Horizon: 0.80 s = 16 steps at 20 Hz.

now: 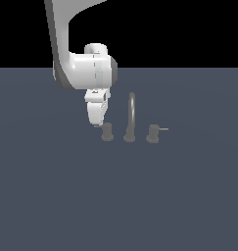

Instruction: Turn on the faucet by rotating a designated handle.

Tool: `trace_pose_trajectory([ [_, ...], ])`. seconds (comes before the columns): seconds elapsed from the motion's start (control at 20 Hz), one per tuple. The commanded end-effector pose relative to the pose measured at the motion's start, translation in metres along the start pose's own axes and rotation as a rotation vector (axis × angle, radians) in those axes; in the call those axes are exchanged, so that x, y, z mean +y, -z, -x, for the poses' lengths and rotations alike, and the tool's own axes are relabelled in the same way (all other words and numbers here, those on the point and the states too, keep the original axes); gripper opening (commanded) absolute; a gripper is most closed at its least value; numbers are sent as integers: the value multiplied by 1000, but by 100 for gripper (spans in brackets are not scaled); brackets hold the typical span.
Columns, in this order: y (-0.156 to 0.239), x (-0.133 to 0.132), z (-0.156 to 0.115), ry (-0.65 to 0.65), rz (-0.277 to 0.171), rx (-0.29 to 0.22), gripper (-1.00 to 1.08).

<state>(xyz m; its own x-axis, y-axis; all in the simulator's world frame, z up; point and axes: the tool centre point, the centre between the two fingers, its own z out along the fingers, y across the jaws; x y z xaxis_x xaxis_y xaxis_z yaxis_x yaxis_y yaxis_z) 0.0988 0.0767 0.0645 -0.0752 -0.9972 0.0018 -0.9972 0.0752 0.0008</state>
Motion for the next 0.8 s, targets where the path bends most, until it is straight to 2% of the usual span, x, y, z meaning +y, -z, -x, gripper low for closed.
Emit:
trace_pose_trajectory([
  [0.0,-3,-4,-2,-15,-1,-1,-100],
  [0.6,-2,-3,-1,-10,-1,-2,-100],
  [0.75,-2,6,4,-10,-1,-2,-100],
])
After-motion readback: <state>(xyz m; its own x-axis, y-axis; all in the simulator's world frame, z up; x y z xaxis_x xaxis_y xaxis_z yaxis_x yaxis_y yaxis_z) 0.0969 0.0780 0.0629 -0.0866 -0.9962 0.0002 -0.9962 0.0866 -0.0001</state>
